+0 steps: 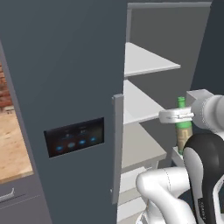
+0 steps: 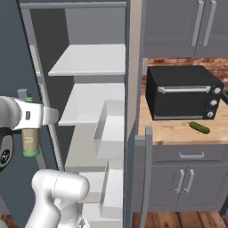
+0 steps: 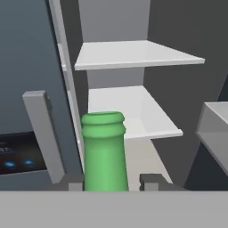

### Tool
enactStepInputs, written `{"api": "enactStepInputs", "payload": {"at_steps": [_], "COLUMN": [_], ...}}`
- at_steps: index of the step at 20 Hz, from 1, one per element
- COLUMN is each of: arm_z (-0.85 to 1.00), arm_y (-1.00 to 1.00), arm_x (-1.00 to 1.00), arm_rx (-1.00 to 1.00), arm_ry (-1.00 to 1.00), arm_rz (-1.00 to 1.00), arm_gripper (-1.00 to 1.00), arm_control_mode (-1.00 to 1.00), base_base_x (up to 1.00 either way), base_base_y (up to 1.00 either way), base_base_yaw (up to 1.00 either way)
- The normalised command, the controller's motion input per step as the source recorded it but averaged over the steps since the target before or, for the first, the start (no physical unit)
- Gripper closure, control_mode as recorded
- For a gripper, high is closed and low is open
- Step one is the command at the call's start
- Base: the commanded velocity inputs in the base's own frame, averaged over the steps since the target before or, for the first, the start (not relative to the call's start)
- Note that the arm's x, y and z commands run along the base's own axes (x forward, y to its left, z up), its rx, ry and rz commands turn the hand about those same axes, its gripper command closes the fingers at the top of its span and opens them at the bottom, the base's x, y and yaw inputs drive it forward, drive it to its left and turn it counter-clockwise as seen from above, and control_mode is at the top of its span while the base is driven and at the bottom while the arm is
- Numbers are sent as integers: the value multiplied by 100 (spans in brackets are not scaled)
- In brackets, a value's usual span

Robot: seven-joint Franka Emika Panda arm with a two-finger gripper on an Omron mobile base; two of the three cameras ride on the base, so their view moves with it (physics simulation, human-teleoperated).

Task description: Place the beer on the top shelf of the fridge to keep it out of children's reach, and place the cucumber and orange on lower shelves for easy access.

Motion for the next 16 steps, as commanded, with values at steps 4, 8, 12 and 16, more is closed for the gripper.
{"api": "enactStepInputs", "payload": {"at_steps": [4, 8, 12, 16], "arm_z": [0, 0, 0, 0], "arm_y": [0, 0, -3, -1], "arm_x": [0, 0, 11, 10], "arm_rx": [0, 0, 0, 0], "arm_ry": [0, 0, 0, 0], "arm_rz": [0, 0, 0, 2], "arm_gripper": [100, 100, 100, 100], "arm_control_mode": [100, 100, -100, -100], "base_base_x": [31, 23, 0, 0], "base_base_y": [0, 0, 0, 0], "base_base_yaw": [0, 0, 0, 0]}}
